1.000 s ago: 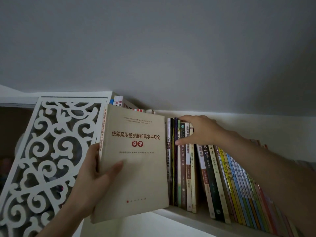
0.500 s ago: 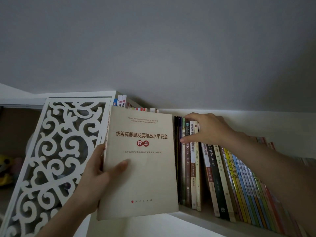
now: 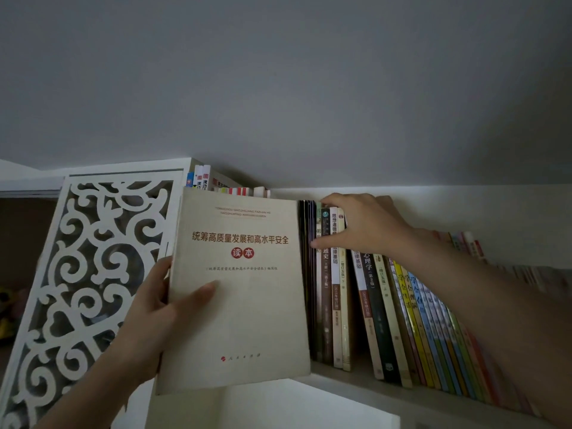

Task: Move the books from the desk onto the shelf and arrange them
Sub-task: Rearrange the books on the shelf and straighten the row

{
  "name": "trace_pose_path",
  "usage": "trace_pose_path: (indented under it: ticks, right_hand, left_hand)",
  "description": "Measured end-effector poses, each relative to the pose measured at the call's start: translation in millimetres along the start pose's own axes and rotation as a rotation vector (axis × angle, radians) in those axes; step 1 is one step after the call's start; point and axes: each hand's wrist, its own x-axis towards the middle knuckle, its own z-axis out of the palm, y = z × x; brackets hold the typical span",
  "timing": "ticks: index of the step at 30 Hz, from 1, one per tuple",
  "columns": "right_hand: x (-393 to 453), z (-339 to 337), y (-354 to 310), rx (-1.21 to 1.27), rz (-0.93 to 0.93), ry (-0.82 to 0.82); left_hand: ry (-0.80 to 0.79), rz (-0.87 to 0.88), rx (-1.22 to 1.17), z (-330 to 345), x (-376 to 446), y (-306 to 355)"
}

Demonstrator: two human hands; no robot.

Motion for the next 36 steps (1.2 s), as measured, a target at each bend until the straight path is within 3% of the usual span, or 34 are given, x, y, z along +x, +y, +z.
trace_pose_path:
  ticks: [10, 19, 29, 36]
  right_hand:
    - [9.4, -2.8, -9.1, -0.003, 0.018, -0.097]
    - [15.8, 3.8, -19.6, -0.067, -0.043, -0.008]
    - [11.9, 1.8, -20.9, -0.011, -0.042, 0.024]
    - [14.4, 3.0, -18.1, -0.031, -0.031, 0.064]
  left_hand:
    - [-0.012, -0.004, 0.019, -9.5, 8.6, 1.2]
    - [0.001, 0.021, -0.027, -16.6, 2.0, -1.3]
    - [0.010, 0.136, 0.132, -7.4, 1.5, 6.4]
    - [-0.046, 0.071, 0.064, -7.9, 12.9, 10.3]
